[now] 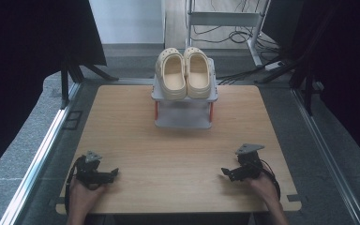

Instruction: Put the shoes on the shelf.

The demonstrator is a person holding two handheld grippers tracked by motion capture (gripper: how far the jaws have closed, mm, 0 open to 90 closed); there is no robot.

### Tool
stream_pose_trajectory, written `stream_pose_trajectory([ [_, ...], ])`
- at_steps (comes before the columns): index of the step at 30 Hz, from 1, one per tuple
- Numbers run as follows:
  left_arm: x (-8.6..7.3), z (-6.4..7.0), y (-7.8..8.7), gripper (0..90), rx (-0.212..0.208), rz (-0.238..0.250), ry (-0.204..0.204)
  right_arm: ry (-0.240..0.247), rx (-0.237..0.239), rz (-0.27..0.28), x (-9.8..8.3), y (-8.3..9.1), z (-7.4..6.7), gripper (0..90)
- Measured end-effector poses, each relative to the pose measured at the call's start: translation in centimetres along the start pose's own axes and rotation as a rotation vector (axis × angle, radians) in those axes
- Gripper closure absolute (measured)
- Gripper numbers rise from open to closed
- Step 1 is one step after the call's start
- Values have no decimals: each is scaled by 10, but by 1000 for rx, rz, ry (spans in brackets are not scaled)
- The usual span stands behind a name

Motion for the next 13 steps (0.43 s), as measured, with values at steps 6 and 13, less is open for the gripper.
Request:
stream_pose_trajectory([
  [6, 0, 0, 0, 0, 1, -1, 0, -5, -9, 21, -7, -7, -2, 0],
  [13, 0, 0, 0, 0, 3, 0, 1, -5, -11, 21, -8, -7, -3, 0],
])
Point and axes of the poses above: each handheld gripper's, and its own axes: y roughly backward along the jaws, x roughly out of its top, z roughly to its right, the point moved 10 cm from there along -y, roughly forward along the jaws, and after that the axes turned 1 degree about y, right-handed, at the moved point
